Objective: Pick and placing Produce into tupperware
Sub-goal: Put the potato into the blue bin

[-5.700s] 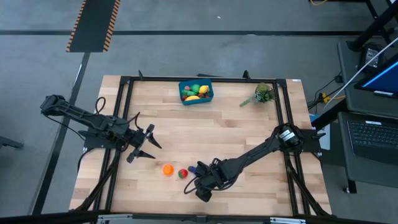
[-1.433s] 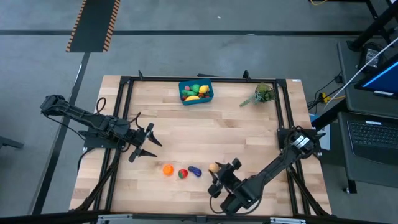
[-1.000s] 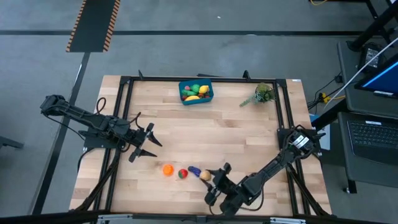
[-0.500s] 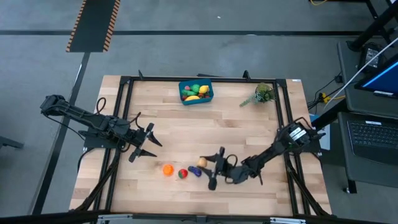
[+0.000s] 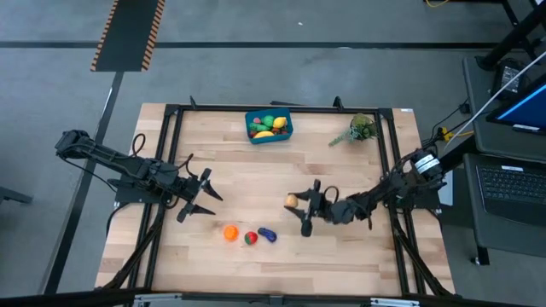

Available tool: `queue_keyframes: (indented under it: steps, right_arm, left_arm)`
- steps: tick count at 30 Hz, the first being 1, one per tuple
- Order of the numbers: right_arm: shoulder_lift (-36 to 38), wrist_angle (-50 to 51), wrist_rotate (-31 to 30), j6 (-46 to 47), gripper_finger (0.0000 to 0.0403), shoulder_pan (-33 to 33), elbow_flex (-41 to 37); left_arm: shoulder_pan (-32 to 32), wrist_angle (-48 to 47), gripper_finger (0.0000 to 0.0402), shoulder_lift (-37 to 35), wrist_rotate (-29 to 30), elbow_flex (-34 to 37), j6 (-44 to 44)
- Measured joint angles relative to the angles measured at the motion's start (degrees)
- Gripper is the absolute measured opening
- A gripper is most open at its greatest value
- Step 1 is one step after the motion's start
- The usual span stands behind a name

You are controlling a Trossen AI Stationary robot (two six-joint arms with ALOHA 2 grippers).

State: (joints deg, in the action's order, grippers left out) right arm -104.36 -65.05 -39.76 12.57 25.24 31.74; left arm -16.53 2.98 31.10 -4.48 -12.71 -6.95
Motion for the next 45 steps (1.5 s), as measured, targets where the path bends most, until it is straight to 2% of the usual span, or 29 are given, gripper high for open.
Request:
queue_keyframes:
  steps: [6, 14, 19, 26, 30, 35, 40, 45]
  right_arm:
    - [1.17, -11.11, 8.43, -5.52, 0.0198, -7.87, -5.80]
    - [1.14, -12.86, 10.48, -7.29, 0.0198, -14.81, -8.06]
    - [1.14, -13.21, 20.87, -8.18, 0.0198, -21.82, -8.04]
    - [1.12, -12.66, 37.28, -7.68, 0.0198, -32.55, -5.31]
    - [1.11, -6.84, 43.30, -8.47, 0.0198, -37.25, -1.65]
    - [1.07, 5.19, 50.34, -10.24, 0.0198, -41.88, 5.76]
    - [1.06, 22.99, 57.14, -12.64, 0.0198, -46.23, 15.00]
    - [1.06, 38.63, 59.32, -17.61, 0.0198, -49.23, 24.07]
  left_arm:
    - [0.00, -0.13, 0.0234, 0.01, 2.91, 0.00, 0.05]
    - [0.02, -1.06, 0.0234, 0.00, 5.50, 0.00, 0.05]
    - [0.02, -1.03, 0.0234, 0.01, 6.05, 0.00, 0.30]
    - [0.01, -1.02, 0.0234, -0.01, 11.04, 0.01, 1.56]
    - [0.00, -1.02, 0.0234, 0.01, 11.48, 0.00, 1.56]
    - [0.01, -1.09, 0.0234, 0.01, 11.46, 0.00, 1.56]
    - [0.02, -2.50, 0.0234, 0.01, 11.48, 0.00, 1.56]
    - [0.01, -3.77, 0.0234, 0.01, 11.48, 0.00, 1.56]
